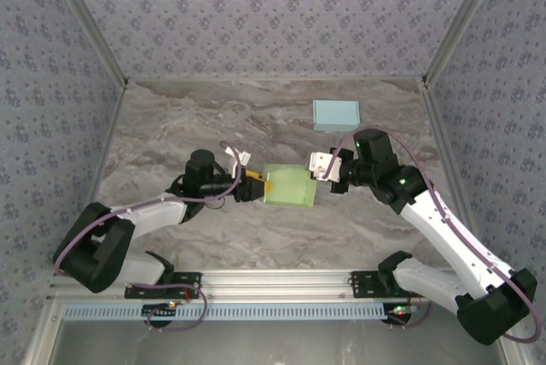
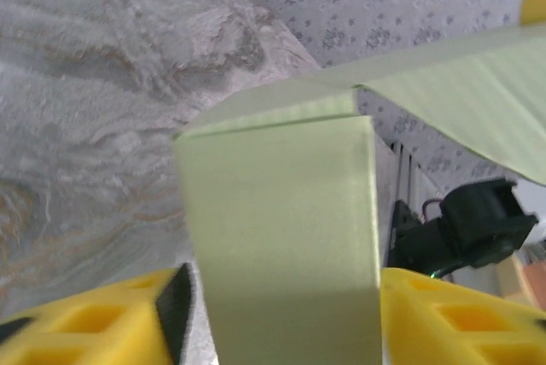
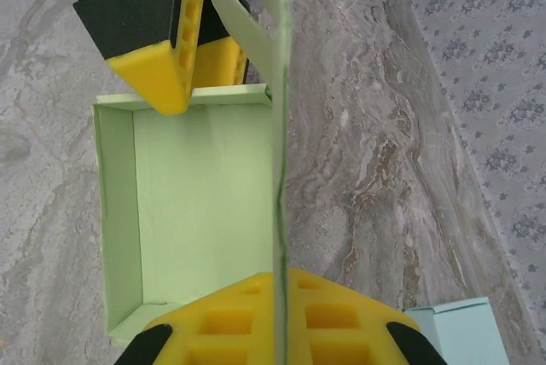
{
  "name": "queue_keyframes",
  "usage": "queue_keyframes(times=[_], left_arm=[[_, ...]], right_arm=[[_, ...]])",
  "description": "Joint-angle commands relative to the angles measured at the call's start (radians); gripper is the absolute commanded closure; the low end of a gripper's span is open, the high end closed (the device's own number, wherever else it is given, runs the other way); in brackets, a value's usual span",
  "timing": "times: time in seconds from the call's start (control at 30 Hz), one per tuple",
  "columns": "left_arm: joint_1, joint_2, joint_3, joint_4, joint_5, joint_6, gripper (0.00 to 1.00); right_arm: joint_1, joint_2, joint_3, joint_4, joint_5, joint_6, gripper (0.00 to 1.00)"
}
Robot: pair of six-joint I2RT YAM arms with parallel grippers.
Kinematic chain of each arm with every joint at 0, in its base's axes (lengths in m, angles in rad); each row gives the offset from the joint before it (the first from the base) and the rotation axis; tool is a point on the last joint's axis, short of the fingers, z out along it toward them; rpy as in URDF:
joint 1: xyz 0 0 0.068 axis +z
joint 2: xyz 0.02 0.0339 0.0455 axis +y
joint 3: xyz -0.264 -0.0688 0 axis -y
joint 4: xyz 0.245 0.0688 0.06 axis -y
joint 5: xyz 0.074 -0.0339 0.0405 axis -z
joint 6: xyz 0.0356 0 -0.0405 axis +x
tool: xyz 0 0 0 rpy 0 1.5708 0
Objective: Fold the paper box
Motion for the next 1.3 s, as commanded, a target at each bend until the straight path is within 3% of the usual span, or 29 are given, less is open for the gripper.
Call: queue_keyframes(times=[0.0, 0.17, 0.37, 0.57, 0.6, 0.7, 0.87, 1.07, 1.27], left_arm=[[-0.005, 0.010, 0.005, 0.069, 0.055, 0.006, 0.54], [-0.006, 0.020, 0.035, 0.025, 0.032, 0.005, 0.61], [-0.006, 0.031, 0.061, -0.040, -0.052, -0.013, 0.69], [-0.006, 0.048, 0.047, 0.020, -0.104, -0.098, 0.70], [-0.005, 0.048, 0.047, 0.023, -0.107, -0.105, 0.70], [0.002, 0.045, 0.060, -0.006, -0.109, -0.112, 0.70], [0.044, 0.066, 0.077, -0.024, -0.088, -0.152, 0.70], [0.133, 0.188, 0.085, 0.003, -0.035, -0.325, 0.70], [0.148, 0.313, 0.101, -0.003, -0.040, -0.380, 0.64]], right_arm=[[-0.004, -0.015, -0.003, 0.014, -0.043, 0.013, 1.00], [0.012, -0.013, -0.009, 0.027, -0.043, 0.020, 1.00], [0.131, -0.003, -0.022, 0.040, 0.149, -0.037, 1.00], [0.183, 0.025, -0.031, 0.060, 0.192, -0.038, 1.00], [0.179, 0.026, -0.028, 0.060, 0.195, -0.028, 0.90], [0.130, 0.001, -0.028, 0.062, 0.122, 0.002, 0.69], [-0.010, -0.054, -0.028, 0.063, -0.045, 0.081, 0.51], [-0.259, -0.054, -0.077, 0.170, -0.247, 0.430, 0.46], [-0.305, 0.025, -0.172, 0.283, -0.218, 0.658, 0.46]])
